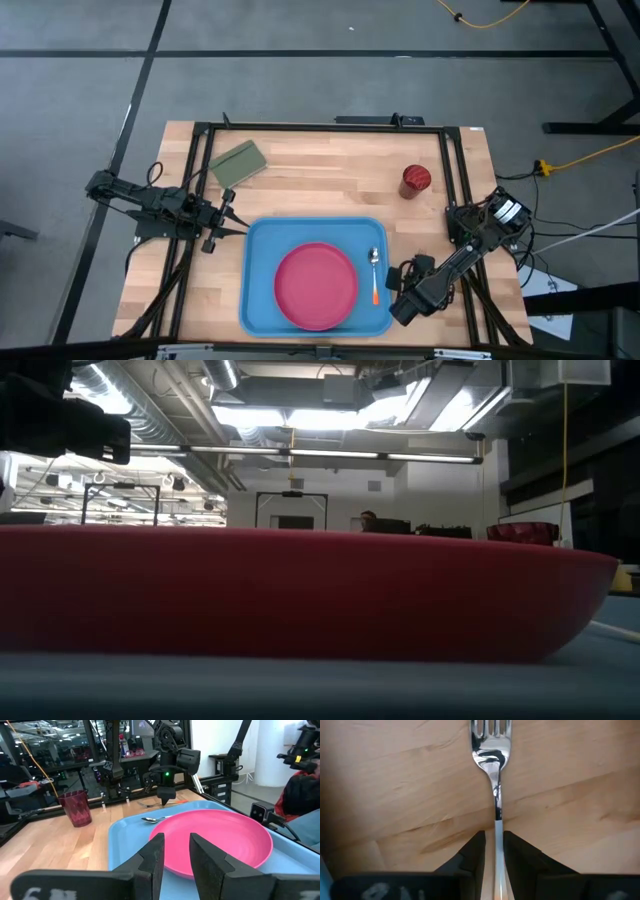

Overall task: Pick and place plate/cup/fork/spoon on tray
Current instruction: Put the orange fork on the blue serving tray to the right of the red plate

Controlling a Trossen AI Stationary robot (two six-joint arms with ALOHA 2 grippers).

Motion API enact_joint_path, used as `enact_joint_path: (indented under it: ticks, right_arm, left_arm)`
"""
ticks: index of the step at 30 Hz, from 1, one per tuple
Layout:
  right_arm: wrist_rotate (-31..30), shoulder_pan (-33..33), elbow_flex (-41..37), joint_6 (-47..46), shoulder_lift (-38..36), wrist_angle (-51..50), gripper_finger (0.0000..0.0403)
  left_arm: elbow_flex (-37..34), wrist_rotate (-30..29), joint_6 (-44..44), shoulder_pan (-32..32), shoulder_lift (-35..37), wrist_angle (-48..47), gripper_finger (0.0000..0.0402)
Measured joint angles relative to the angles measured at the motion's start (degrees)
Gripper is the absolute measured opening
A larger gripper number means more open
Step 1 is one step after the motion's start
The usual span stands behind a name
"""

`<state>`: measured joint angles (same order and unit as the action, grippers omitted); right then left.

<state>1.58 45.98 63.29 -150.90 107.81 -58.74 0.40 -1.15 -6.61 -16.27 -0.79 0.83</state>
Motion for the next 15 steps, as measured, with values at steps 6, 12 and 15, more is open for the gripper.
enact_joint_path:
  ticks: [6,12,15]
  right_arm:
    - [-0.3,0.0,0.0,-1.1,0.0,0.4,0.0038]
    - [-0.1,0.0,0.1,-3.5,0.0,0.2,0.0012]
    - [0.0,0.0,1.5,-3.7,0.2,-1.4,0.0011]
  left_arm:
    - [0.0,0.0,0.0,0.0,0.0,0.0,0.0083]
    - [0.0,0.0,0.0,0.0,0.0,0.0,0.0083]
    - [0.0,0.0,0.0,0.0,0.0,0.0,0.0083]
